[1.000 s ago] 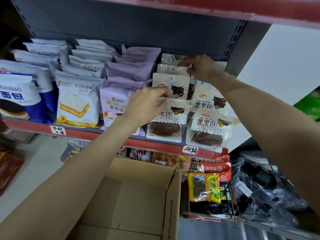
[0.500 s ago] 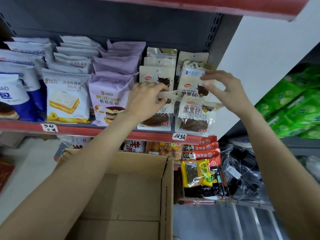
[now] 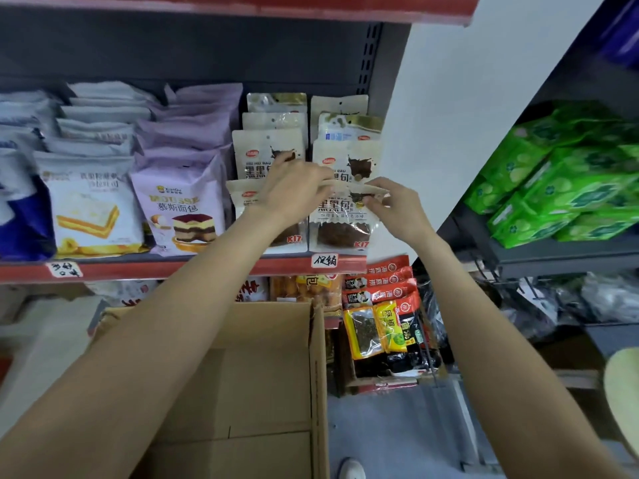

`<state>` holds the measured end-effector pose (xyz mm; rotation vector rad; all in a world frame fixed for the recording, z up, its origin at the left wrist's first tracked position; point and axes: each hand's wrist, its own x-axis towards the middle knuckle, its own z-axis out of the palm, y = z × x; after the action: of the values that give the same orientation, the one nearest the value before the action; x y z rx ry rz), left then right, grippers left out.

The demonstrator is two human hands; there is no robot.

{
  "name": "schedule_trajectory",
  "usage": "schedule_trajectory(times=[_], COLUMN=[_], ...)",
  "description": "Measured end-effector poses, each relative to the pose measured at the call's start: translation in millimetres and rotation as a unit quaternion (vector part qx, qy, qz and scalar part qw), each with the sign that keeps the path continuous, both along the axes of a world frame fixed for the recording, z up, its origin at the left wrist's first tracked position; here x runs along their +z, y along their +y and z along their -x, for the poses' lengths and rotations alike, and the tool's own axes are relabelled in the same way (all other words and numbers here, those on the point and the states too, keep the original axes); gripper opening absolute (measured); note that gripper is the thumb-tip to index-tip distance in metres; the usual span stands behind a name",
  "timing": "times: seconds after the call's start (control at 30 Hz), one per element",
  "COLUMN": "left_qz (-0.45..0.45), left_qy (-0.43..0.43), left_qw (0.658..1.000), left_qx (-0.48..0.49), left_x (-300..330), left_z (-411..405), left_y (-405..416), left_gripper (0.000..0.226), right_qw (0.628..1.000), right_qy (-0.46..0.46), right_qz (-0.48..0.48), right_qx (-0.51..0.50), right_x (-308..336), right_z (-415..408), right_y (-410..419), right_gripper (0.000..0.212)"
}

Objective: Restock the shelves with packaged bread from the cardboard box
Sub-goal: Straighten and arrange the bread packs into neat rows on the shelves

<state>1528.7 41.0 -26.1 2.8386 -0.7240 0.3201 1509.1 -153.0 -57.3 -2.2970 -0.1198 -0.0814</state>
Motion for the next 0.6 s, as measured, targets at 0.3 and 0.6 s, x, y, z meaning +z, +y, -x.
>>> schedule_trajectory(times=[0.3, 0.6], left_qz=[0.031, -0.070], left_qy=[-0.020, 0.068], left_qw=[0.999, 0.994], left_qx=[0.005, 0.043], left_x=[1.0, 5.5], left_z=[2.1, -15.0], left_y=[-7.3, -11.9], left_gripper=[0.043, 0.076], right_qw=[0.984, 0.994], right_qy=[0.030, 0.060], right_qz=[-0.172, -0.096], right_qx=[-0.045, -0.011], right_x=[31.1, 33.4], right_z=[-37.4, -92.0], right_y=[-16.7, -2.3], right_gripper=[0.039, 0.046])
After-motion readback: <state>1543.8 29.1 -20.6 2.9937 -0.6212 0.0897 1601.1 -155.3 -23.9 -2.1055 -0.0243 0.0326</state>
